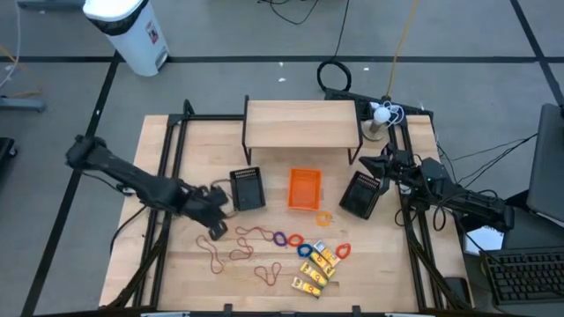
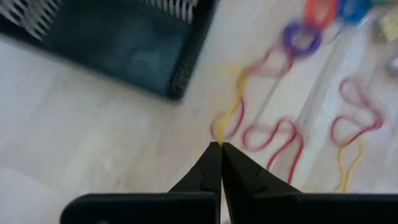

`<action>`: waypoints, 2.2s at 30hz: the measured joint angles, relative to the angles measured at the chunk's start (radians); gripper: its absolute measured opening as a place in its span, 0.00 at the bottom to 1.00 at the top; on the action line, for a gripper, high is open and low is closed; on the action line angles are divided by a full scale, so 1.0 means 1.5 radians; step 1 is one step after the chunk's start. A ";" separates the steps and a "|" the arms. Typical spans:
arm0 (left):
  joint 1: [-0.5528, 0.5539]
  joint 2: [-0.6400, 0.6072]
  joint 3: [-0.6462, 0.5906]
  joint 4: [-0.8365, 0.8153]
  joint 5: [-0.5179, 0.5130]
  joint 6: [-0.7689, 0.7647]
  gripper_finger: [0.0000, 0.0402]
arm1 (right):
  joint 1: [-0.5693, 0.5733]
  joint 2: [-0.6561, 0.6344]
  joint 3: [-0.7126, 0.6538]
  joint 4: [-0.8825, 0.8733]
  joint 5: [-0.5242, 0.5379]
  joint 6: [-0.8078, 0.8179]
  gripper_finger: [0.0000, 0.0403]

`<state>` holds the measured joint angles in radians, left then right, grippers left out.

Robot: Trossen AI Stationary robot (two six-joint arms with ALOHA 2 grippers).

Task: Pick & Place Office Desk Supplies
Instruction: Put the yellow rubber band into the left black bin

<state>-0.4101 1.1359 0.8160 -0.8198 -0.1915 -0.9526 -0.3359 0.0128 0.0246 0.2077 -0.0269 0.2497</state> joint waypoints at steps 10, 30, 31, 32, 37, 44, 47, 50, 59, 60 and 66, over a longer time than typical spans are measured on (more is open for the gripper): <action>-0.037 -0.308 -0.009 -0.068 -0.207 0.104 0.00 | 0.000 0.002 0.000 -0.002 0.001 0.000 0.00; 0.005 -0.613 -0.133 -0.003 -0.255 0.220 0.00 | 0.000 0.002 0.000 -0.020 -0.002 0.000 0.00; 0.006 -0.611 -0.133 0.005 -0.256 0.210 0.00 | 0.000 0.002 0.000 -0.019 -0.002 0.000 0.00; 0.008 -0.604 -0.133 0.017 -0.253 0.206 0.00 | 0.000 0.002 0.000 -0.020 -0.002 0.000 0.00; 0.028 -0.513 -0.127 0.123 -0.204 0.264 0.00 | 0.000 0.002 0.000 -0.022 -0.002 -0.001 0.00; 0.113 -0.301 -0.048 0.164 -0.191 0.287 0.00 | 0.000 0.002 0.000 -0.022 -0.001 -0.002 0.00; 0.155 -0.222 -0.021 0.163 -0.157 0.305 0.00 | 0.000 0.002 0.000 -0.022 -0.001 -0.002 0.00; 0.194 -0.163 -0.014 0.169 -0.126 0.323 0.00 | 0.000 0.002 0.000 -0.022 -0.001 -0.002 0.00; 0.253 -0.008 -0.013 0.204 -0.068 0.326 0.00 | 0.000 0.002 0.000 -0.022 -0.001 -0.003 0.00; 0.256 0.008 -0.013 0.209 -0.061 0.327 0.00 | 0.000 0.002 0.000 -0.022 -0.001 -0.003 0.00; 0.261 0.080 -0.013 0.201 -0.049 0.319 0.00 | 0.000 0.002 0.000 -0.023 -0.001 -0.003 0.00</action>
<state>-0.0183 1.2563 0.7963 -0.5186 -0.2645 -0.4736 -0.3359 0.0151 0.0246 0.1732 -0.0280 0.2459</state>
